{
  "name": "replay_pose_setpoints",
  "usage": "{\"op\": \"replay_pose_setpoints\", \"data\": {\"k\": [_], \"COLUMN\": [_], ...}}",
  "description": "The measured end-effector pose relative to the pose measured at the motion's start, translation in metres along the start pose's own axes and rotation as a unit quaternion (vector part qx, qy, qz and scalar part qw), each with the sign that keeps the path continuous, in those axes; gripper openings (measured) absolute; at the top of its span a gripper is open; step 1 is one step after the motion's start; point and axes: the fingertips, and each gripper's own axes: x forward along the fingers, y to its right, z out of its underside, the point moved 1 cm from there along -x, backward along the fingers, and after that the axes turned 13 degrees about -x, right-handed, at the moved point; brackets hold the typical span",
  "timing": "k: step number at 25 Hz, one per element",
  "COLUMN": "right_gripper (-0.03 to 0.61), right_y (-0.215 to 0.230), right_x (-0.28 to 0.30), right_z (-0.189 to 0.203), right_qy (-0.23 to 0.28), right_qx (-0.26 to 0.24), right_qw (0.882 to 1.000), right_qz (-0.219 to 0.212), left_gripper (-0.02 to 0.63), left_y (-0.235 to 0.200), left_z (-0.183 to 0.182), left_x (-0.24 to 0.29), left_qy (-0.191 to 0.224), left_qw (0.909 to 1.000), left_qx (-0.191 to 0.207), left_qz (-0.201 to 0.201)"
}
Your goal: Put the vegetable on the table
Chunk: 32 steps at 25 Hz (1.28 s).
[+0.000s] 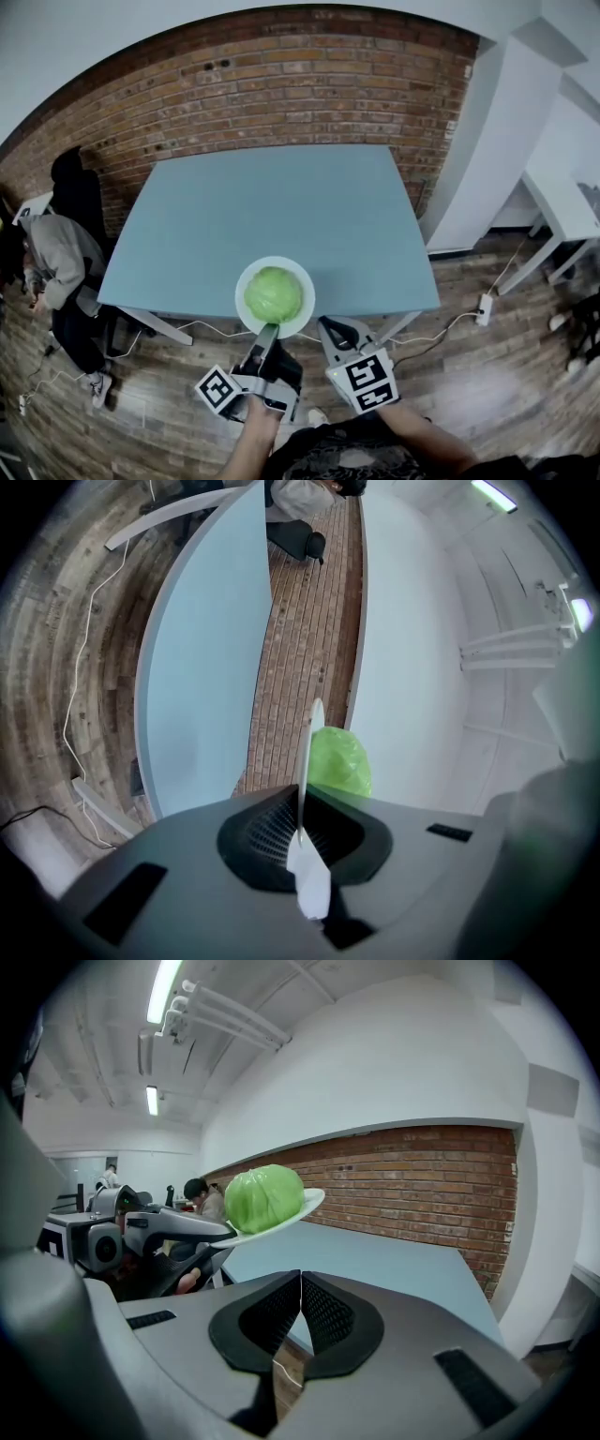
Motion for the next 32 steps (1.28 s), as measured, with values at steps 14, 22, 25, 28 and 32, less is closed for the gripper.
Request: {"op": "replay_pose_setpoints", "data": {"k": [14, 22, 25, 28, 32], "right_gripper": [0.009, 0.009, 0.009, 0.009, 0.009], "right_y": [0.018, 0.036, 0.048, 0.062, 0.08], "right_x": [0.005, 0.029, 0.038, 0.047, 0.06], "right_z": [0.004, 0.0, -0.003, -0.001, 0.002], "right_qy": [0.006, 0.018, 0.019, 0.02, 0.021], "right_qx": [0.012, 0.005, -0.001, -0.002, 0.003], "right_qw": [1.0, 1.0, 1.0, 1.0, 1.0], "right_qz": [0.016, 0.004, 0.002, 0.001, 0.0], "left_gripper": [0.009, 0.009, 0.009, 0.009, 0.009], "left_y": [-0.006, -0.012, -0.015, -0.02, -0.027], "left_z": [-0.005, -0.013, -0.016, -0.017, -0.019], "left_x": [0.011, 0.032, 0.045, 0.062, 0.085], "left_qy": [-0.001, 0.008, 0.013, 0.015, 0.013], "left_qw": [0.9999, 0.9999, 0.9999, 0.9998, 0.9999], "left_qx": [-0.003, 0.001, -0.004, -0.009, -0.007], "left_qz": [-0.01, -0.007, -0.006, -0.006, -0.008]}}
